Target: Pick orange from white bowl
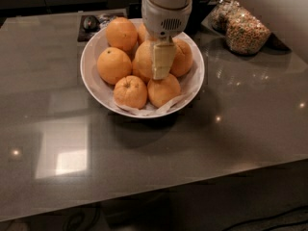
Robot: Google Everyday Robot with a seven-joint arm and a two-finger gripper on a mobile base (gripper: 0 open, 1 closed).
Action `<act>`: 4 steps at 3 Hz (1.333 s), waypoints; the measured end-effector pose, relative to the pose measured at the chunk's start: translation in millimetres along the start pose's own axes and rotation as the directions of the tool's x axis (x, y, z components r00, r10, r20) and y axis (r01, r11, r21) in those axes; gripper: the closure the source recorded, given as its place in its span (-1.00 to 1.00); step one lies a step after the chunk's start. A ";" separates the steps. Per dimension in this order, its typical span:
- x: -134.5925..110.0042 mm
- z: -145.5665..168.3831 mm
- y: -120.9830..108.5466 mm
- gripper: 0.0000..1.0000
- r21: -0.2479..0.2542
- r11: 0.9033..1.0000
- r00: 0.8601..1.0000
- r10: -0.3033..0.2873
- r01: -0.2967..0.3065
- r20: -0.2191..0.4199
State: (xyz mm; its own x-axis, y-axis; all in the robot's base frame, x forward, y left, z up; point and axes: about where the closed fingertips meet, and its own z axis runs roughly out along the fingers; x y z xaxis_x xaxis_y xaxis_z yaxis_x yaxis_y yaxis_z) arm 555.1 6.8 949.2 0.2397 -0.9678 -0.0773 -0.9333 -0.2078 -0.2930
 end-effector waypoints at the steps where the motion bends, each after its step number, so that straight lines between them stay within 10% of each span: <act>1: -3.4 -43.2 6.1 1.00 0.096 0.995 0.999 0.005 -0.009 0.047; 4: -20.3 -129.2 60.6 1.00 0.166 0.985 0.966 -0.094 0.055 0.241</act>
Offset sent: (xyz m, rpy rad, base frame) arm -0.0742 -0.0109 0.1140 0.2220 -0.1696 0.0808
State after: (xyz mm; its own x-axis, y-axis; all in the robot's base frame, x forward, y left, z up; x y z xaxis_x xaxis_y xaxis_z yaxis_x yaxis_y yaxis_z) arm 459.2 -4.5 1056.2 0.3842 -0.8808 -0.2768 -0.8612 -0.2339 -0.4512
